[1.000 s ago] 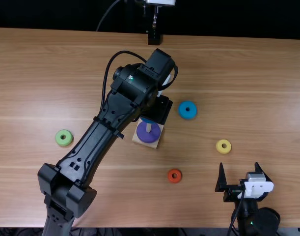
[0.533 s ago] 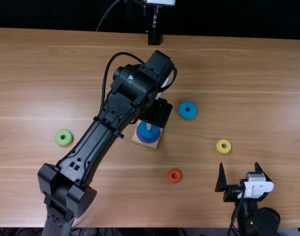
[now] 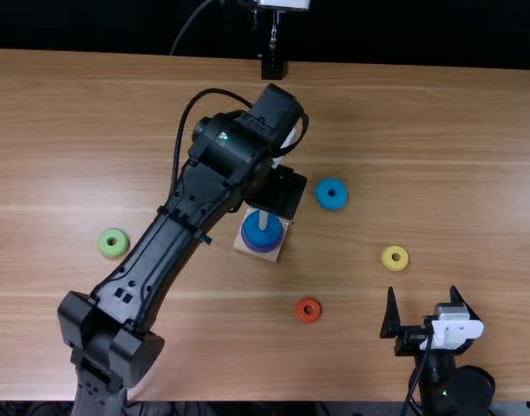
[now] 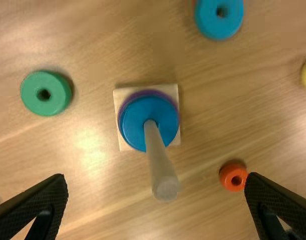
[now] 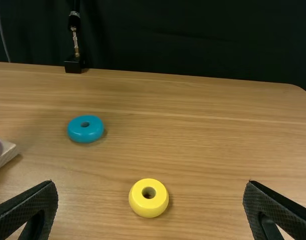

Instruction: Build the Hanoi tower: stack the rings onto the peg from bottom to top in this color order: purple, dark blue, light blue, dark green, light green, yellow, orange.

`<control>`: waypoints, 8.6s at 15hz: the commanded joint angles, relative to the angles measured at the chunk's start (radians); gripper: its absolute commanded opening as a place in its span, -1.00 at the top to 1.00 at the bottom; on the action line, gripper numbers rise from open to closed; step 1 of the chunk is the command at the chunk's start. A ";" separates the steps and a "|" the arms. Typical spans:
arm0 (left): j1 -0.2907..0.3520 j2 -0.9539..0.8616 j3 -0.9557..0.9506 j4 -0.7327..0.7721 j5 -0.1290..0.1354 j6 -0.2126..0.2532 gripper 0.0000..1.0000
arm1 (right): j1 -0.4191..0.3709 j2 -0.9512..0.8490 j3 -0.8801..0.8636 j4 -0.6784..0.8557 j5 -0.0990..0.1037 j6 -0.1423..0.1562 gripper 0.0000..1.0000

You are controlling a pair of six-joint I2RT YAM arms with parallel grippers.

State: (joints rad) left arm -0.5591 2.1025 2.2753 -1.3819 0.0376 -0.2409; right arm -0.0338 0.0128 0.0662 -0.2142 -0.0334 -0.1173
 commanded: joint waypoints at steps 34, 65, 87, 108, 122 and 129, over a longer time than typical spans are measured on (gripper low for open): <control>0.487 -2.103 -2.275 0.929 -0.012 0.014 -1.00 | -0.009 -0.013 -0.051 -0.076 -0.005 -0.002 -1.00; 0.577 -2.103 -2.275 0.929 0.043 0.164 -1.00 | -0.006 -0.013 -0.029 0.012 0.000 -0.001 -1.00; 0.579 -2.103 -2.275 0.929 0.043 0.164 -1.00 | 0.218 1.757 1.296 -0.207 0.024 0.362 -1.00; 0.579 -2.103 -2.275 0.929 0.043 0.164 -1.00 | 0.287 2.142 1.532 -0.402 0.153 0.314 -1.00; 0.579 -2.103 -2.275 0.929 0.043 0.164 -1.00 | 0.291 2.164 1.548 -0.468 0.151 0.312 0.92; 0.579 -2.103 -2.275 0.929 0.043 0.164 -1.00 | 0.336 2.072 1.610 -0.488 0.146 0.329 1.00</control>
State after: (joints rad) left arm 0.0196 0.0154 0.1165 -0.4160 0.0597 -0.0830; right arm 0.2867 2.1586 1.6184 -0.7090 0.1047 0.1947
